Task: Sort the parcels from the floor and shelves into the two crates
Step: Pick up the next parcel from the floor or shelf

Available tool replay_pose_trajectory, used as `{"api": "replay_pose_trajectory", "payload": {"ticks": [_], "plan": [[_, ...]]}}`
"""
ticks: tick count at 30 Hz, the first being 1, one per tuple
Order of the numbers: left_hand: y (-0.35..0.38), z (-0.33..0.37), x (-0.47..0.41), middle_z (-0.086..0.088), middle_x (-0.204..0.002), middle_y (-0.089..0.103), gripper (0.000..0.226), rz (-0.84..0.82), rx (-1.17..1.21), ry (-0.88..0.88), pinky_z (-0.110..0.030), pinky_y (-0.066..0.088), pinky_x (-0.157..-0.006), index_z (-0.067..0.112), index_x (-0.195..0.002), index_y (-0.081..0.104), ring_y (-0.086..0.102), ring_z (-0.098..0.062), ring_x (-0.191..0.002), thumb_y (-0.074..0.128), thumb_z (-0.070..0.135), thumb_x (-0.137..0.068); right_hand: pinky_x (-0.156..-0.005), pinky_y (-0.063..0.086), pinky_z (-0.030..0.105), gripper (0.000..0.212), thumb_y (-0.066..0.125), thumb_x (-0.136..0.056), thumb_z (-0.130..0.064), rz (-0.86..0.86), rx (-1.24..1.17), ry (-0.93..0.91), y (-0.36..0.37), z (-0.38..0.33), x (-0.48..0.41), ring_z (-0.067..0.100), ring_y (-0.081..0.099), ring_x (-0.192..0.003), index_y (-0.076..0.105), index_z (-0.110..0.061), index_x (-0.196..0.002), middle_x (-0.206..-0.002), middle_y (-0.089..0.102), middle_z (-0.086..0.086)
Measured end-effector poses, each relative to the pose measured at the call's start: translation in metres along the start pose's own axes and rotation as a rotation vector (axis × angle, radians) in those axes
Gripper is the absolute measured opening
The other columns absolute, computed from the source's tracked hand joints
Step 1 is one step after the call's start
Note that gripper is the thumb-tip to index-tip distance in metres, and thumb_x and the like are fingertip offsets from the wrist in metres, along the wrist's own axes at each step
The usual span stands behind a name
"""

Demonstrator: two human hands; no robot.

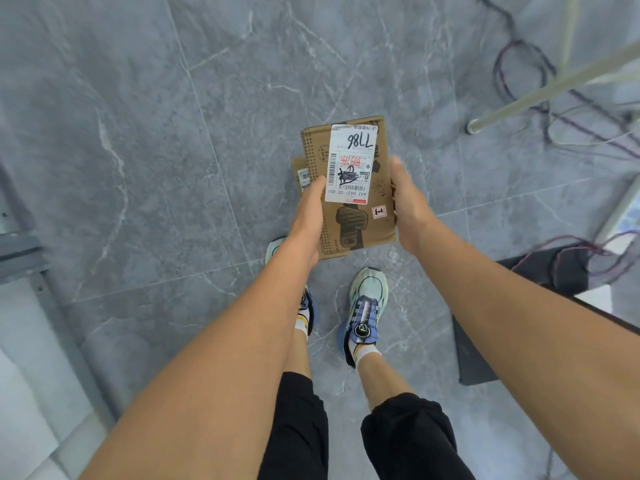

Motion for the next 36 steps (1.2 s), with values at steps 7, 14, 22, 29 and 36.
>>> {"api": "replay_pose_trajectory", "payload": {"ticks": [7,14,22,29,36], "plan": [[-0.035,0.097,0.105,0.011,-0.110,0.072,0.044,0.006,0.053,0.212,-0.012,0.053,-0.072,0.023,-0.132,0.062,0.068,0.010,-0.086,0.036,0.049,-0.108,-0.094,0.050,0.036,0.068,0.021,-0.106,-0.070,-0.006,-0.054,-0.185,0.017,-0.095,0.113,0.012,0.067,-0.117,0.069,-0.031,-0.134,-0.122,0.076,-0.007],[-0.078,0.222,0.260,0.019,-0.119,0.068,0.044,0.033,0.024,0.512,-0.012,0.048,-0.088,0.034,-0.131,0.060,0.062,0.016,-0.103,0.034,0.059,-0.105,-0.122,0.035,0.051,0.066,0.019,-0.105,-0.073,-0.079,-0.062,-0.449,0.043,-0.223,0.260,0.013,0.061,-0.129,0.069,-0.040,-0.131,-0.127,0.074,-0.012],[-0.110,0.316,0.464,0.036,-0.077,0.070,0.039,0.151,0.108,0.788,-0.012,0.048,-0.064,0.039,-0.111,0.062,0.062,0.024,-0.074,0.023,0.045,-0.111,-0.120,0.036,0.047,0.057,0.019,-0.109,-0.064,-0.148,-0.007,-0.716,0.057,-0.333,0.456,0.005,0.065,-0.111,0.072,-0.044,-0.115,-0.097,0.078,-0.026],[-0.125,0.342,0.616,0.037,-0.078,0.070,0.043,0.251,0.176,0.971,-0.008,0.048,-0.064,0.041,-0.107,0.062,0.061,0.024,-0.075,0.019,0.044,-0.112,-0.120,0.035,0.050,0.056,0.022,-0.109,-0.064,-0.290,0.049,-0.903,0.062,-0.383,0.590,0.007,0.066,-0.110,0.073,-0.043,-0.110,-0.096,0.079,-0.022],[-0.143,0.327,0.733,0.041,-0.078,0.067,0.043,0.397,0.221,1.118,-0.009,0.048,-0.065,0.047,-0.108,0.059,0.059,0.027,-0.074,0.015,0.049,-0.110,-0.111,0.037,0.044,0.054,0.025,-0.107,-0.067,-0.408,0.096,-1.017,0.081,-0.393,0.696,0.010,0.065,-0.108,0.073,-0.045,-0.100,-0.092,0.079,-0.021]]}}
Point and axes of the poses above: each hand's wrist, its own x-axis away from the middle knuckle, its own y-axis out of the palm, z = x × y, the point moved 4 cm from there along -x, towards the middle knuckle
